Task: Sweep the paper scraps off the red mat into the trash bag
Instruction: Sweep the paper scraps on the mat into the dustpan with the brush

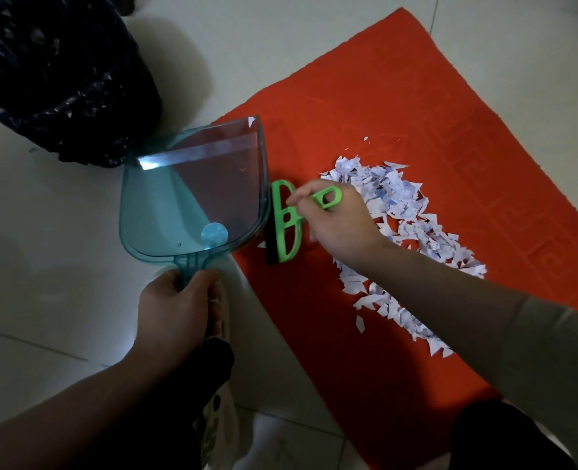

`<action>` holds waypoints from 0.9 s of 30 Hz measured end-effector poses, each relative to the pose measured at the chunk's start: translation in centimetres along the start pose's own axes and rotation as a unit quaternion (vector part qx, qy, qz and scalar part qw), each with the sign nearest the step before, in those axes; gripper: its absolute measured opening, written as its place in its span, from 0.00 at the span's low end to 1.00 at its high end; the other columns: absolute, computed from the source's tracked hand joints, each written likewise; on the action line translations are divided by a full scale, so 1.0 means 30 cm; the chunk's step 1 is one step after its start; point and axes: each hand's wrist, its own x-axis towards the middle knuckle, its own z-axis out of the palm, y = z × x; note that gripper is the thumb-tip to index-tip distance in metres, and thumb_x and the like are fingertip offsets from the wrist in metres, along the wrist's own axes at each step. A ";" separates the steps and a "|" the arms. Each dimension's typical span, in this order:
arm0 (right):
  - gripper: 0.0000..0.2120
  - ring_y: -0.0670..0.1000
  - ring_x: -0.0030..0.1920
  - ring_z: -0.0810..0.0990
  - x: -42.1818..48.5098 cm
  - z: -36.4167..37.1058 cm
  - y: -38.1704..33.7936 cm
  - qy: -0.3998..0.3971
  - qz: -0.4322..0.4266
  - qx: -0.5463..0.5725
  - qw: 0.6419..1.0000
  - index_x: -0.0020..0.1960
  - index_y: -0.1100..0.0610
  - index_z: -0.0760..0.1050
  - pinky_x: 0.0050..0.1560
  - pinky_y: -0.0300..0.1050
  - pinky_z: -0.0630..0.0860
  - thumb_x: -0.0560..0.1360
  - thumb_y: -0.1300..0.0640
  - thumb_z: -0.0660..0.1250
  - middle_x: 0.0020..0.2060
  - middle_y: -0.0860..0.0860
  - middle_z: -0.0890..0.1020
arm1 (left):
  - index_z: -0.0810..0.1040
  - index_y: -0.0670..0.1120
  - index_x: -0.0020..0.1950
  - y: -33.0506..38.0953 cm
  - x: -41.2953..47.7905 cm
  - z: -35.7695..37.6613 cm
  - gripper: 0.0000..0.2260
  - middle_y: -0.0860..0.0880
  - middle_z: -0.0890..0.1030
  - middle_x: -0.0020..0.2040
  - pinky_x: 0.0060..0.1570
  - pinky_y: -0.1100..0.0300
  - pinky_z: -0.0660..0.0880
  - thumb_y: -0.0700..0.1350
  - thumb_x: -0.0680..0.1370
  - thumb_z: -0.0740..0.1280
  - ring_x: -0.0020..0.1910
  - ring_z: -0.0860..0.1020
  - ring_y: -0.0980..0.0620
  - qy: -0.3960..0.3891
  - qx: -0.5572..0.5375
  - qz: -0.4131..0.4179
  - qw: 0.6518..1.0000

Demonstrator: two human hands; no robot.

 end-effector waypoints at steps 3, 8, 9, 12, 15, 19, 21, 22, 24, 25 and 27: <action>0.09 0.48 0.23 0.66 0.009 -0.043 0.024 0.069 0.010 -0.042 0.997 0.42 0.59 0.81 0.24 0.48 0.63 0.76 0.59 0.63 0.28 0.60 0.77 | 0.76 0.30 0.47 0.001 0.000 -0.002 0.12 0.41 0.76 0.28 0.20 0.62 0.71 0.41 0.76 0.66 0.21 0.72 0.50 0.001 0.003 0.002 1.000; 0.09 0.45 0.22 0.62 -0.012 -0.073 -0.006 0.102 -0.023 -0.002 0.995 0.41 0.64 0.78 0.25 0.38 0.59 0.75 0.61 0.62 0.25 0.61 0.72 | 0.76 0.30 0.47 0.001 0.004 -0.003 0.13 0.41 0.76 0.29 0.19 0.64 0.70 0.42 0.76 0.67 0.20 0.71 0.52 0.001 0.004 -0.003 1.000; 0.08 0.44 0.21 0.62 -0.022 -0.060 -0.012 0.086 -0.027 0.013 0.996 0.41 0.65 0.78 0.24 0.37 0.58 0.75 0.63 0.62 0.23 0.57 0.71 | 0.76 0.30 0.47 0.000 0.004 -0.003 0.13 0.41 0.76 0.29 0.19 0.63 0.70 0.42 0.76 0.67 0.20 0.71 0.51 0.001 0.006 -0.003 1.000; 0.08 0.45 0.21 0.65 -0.045 -0.011 -0.008 0.021 -0.028 0.016 0.999 0.42 0.62 0.79 0.23 0.37 0.59 0.76 0.64 0.63 0.21 0.44 0.71 | 0.76 0.31 0.46 -0.001 0.005 -0.002 0.12 0.42 0.75 0.28 0.23 0.60 0.71 0.41 0.76 0.67 0.23 0.72 0.50 -0.003 0.007 -0.004 1.000; 0.08 0.53 0.25 0.69 -0.051 0.003 0.016 -0.021 -0.021 -0.008 1.000 0.43 0.58 0.81 0.23 0.45 0.61 0.76 0.64 0.63 0.21 0.44 0.73 | 0.76 0.31 0.46 -0.003 0.003 0.001 0.11 0.41 0.75 0.28 0.19 0.63 0.70 0.40 0.76 0.66 0.22 0.71 0.49 -0.005 0.006 -0.009 1.000; 0.09 0.45 0.21 0.64 -0.040 -0.069 0.051 0.057 -0.022 -0.059 0.996 0.41 0.58 0.80 0.23 0.41 0.59 0.76 0.60 0.62 0.24 0.52 0.74 | 0.77 0.32 0.43 -0.006 0.004 0.005 0.11 0.41 0.76 0.27 0.23 0.60 0.71 0.41 0.75 0.67 0.22 0.72 0.48 -0.006 0.012 -0.010 1.000; 0.11 0.44 0.20 0.63 -0.039 -0.116 0.053 0.107 -0.023 -0.075 0.991 0.39 0.58 0.80 0.25 0.38 0.59 0.75 0.57 0.62 0.24 0.53 0.74 | 0.77 0.35 0.40 -0.009 0.006 0.003 0.10 0.42 0.76 0.27 0.27 0.57 0.72 0.42 0.75 0.67 0.23 0.73 0.47 -0.007 0.022 -0.008 1.000; 0.11 0.44 0.20 0.64 -0.040 -0.133 0.048 0.131 -0.026 -0.080 0.988 0.39 0.58 0.80 0.25 0.38 0.59 0.73 0.56 0.61 0.23 0.52 0.74 | 0.76 0.36 0.39 -0.009 0.007 0.003 0.10 0.42 0.77 0.27 0.27 0.57 0.72 0.43 0.75 0.67 0.23 0.73 0.47 -0.008 0.024 -0.008 1.000; 0.11 0.44 0.20 0.65 -0.047 -0.146 0.032 0.156 -0.036 -0.067 0.985 0.38 0.60 0.79 0.24 0.38 0.61 0.72 0.57 0.61 0.23 0.51 0.74 | 0.76 0.37 0.39 -0.009 0.006 0.003 0.09 0.42 0.76 0.28 0.26 0.58 0.72 0.43 0.76 0.67 0.23 0.73 0.48 -0.011 0.024 -0.008 1.000; 0.10 0.43 0.21 0.66 -0.051 -0.140 0.022 0.156 -0.043 -0.053 0.985 0.38 0.61 0.79 0.24 0.37 0.61 0.72 0.58 0.61 0.23 0.50 0.74 | 0.76 0.37 0.39 -0.008 0.003 0.004 0.09 0.42 0.76 0.28 0.25 0.59 0.72 0.42 0.76 0.67 0.23 0.72 0.48 -0.015 0.025 -0.008 1.000; 0.09 0.43 0.20 0.64 -0.058 -0.111 0.010 0.126 -0.049 -0.028 0.990 0.39 0.62 0.79 0.23 0.36 0.59 0.74 0.61 0.62 0.21 0.44 0.71 | 0.76 0.37 0.39 -0.007 -0.002 0.007 0.09 0.41 0.75 0.28 0.22 0.60 0.70 0.42 0.76 0.66 0.22 0.72 0.49 -0.020 0.023 -0.006 1.000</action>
